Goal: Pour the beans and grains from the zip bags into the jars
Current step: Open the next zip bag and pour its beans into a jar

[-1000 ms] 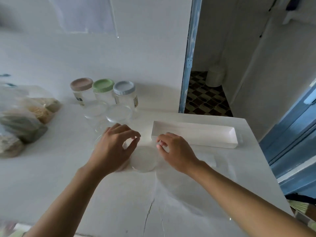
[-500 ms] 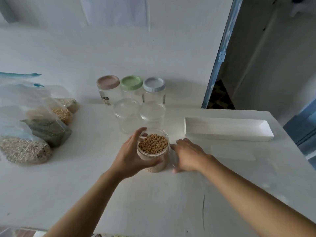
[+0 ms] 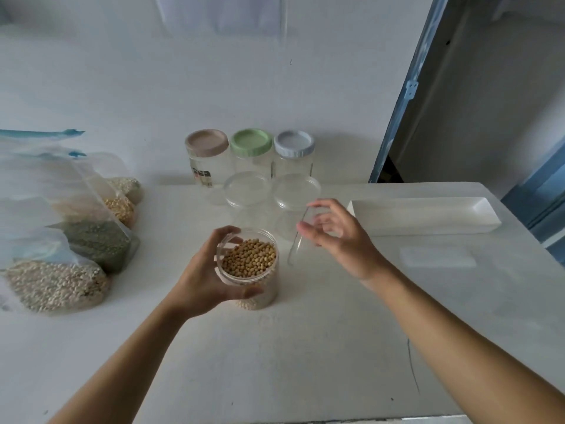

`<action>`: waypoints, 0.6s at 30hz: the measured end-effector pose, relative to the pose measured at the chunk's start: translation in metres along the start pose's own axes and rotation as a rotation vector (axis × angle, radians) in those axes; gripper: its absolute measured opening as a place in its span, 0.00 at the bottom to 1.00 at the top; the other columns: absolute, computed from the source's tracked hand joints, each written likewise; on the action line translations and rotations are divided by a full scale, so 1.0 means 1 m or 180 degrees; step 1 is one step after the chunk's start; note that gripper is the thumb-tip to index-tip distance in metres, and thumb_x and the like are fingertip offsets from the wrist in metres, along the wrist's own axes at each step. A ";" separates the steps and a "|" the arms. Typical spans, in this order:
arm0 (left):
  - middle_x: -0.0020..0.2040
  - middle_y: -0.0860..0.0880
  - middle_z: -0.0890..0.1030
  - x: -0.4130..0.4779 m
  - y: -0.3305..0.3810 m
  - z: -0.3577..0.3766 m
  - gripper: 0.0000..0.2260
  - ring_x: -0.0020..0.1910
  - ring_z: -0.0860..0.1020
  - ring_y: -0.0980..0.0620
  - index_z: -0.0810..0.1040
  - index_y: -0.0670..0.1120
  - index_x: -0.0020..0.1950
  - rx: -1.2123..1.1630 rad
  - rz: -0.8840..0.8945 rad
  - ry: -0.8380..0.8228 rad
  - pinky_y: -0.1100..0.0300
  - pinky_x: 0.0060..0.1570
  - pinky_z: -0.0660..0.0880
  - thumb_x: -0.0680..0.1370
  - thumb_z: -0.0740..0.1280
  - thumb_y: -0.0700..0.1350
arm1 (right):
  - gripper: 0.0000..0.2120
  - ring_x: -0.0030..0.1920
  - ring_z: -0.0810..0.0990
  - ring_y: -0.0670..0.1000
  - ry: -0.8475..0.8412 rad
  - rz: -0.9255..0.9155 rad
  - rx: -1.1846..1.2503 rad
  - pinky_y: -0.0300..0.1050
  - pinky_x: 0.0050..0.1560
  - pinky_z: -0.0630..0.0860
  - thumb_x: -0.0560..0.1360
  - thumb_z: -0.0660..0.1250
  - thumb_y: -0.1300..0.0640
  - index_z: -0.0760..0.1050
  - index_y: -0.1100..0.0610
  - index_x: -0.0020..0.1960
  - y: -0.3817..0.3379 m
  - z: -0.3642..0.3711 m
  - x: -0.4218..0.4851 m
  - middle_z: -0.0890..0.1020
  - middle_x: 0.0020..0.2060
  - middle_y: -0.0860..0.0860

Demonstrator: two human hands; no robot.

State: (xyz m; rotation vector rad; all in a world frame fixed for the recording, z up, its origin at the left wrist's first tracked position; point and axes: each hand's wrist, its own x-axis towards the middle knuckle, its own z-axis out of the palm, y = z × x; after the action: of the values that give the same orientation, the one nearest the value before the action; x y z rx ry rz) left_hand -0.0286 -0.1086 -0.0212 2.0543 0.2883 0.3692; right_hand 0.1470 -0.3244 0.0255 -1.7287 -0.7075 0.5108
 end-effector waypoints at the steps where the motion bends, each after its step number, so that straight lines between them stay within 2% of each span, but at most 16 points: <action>1: 0.63 0.56 0.78 0.000 -0.002 -0.001 0.47 0.62 0.78 0.57 0.68 0.55 0.71 -0.0030 -0.0013 -0.0050 0.66 0.58 0.76 0.56 0.84 0.60 | 0.29 0.56 0.81 0.45 0.0178 -0.0163 0.0225 0.44 0.59 0.78 0.64 0.75 0.33 0.75 0.42 0.61 -0.002 0.008 0.000 0.80 0.53 0.49; 2: 0.63 0.54 0.77 0.001 -0.003 -0.001 0.47 0.63 0.77 0.57 0.67 0.55 0.71 -0.0069 -0.0035 -0.0093 0.67 0.58 0.76 0.57 0.84 0.59 | 0.30 0.55 0.80 0.43 0.0305 -0.0333 0.0412 0.39 0.56 0.77 0.64 0.75 0.34 0.73 0.44 0.61 -0.005 0.016 -0.001 0.79 0.52 0.50; 3: 0.64 0.53 0.77 0.001 -0.004 -0.001 0.47 0.63 0.77 0.58 0.66 0.55 0.71 -0.0103 -0.0040 -0.0123 0.68 0.58 0.75 0.57 0.85 0.57 | 0.30 0.55 0.80 0.43 0.0398 -0.0492 0.0552 0.37 0.54 0.77 0.63 0.76 0.35 0.72 0.46 0.60 -0.006 0.022 0.000 0.78 0.53 0.52; 6: 0.64 0.51 0.76 0.001 -0.007 0.003 0.47 0.63 0.76 0.60 0.65 0.54 0.72 -0.0191 -0.0015 -0.0137 0.70 0.57 0.74 0.60 0.87 0.46 | 0.30 0.60 0.81 0.52 0.0505 -0.0835 0.0718 0.47 0.62 0.77 0.63 0.79 0.33 0.70 0.44 0.55 -0.002 0.033 0.001 0.78 0.56 0.59; 9: 0.64 0.51 0.75 0.002 -0.009 0.005 0.46 0.63 0.76 0.62 0.63 0.51 0.73 -0.0289 0.0030 -0.0168 0.69 0.57 0.75 0.62 0.84 0.39 | 0.32 0.65 0.78 0.55 0.0348 -0.1045 0.0641 0.52 0.69 0.74 0.63 0.80 0.34 0.68 0.46 0.57 0.001 0.039 0.002 0.77 0.59 0.55; 13: 0.67 0.48 0.76 0.003 -0.016 0.007 0.45 0.66 0.77 0.52 0.61 0.47 0.75 -0.0420 0.0097 -0.0285 0.61 0.61 0.77 0.64 0.82 0.33 | 0.32 0.69 0.76 0.53 -0.0187 -0.1149 0.0150 0.55 0.72 0.72 0.63 0.82 0.41 0.67 0.51 0.56 0.008 0.051 0.001 0.76 0.63 0.52; 15: 0.68 0.47 0.76 0.004 -0.020 0.007 0.46 0.68 0.77 0.49 0.63 0.45 0.75 -0.0460 0.0109 -0.0271 0.57 0.64 0.77 0.64 0.84 0.36 | 0.31 0.69 0.75 0.52 -0.0347 -0.1284 -0.0318 0.55 0.70 0.73 0.63 0.82 0.44 0.68 0.54 0.55 0.012 0.054 0.001 0.74 0.65 0.50; 18: 0.70 0.46 0.75 0.004 -0.023 0.008 0.47 0.70 0.75 0.46 0.64 0.45 0.76 -0.0607 0.0028 -0.0270 0.52 0.68 0.74 0.63 0.85 0.49 | 0.33 0.70 0.71 0.48 -0.0617 -0.1493 -0.1117 0.53 0.67 0.73 0.64 0.82 0.43 0.70 0.53 0.60 0.005 0.053 0.006 0.69 0.69 0.48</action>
State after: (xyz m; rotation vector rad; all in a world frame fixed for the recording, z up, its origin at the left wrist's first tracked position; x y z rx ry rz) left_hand -0.0229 -0.1023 -0.0439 1.8788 0.1853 0.3021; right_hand 0.1178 -0.2839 0.0071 -1.7640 -1.3649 0.2350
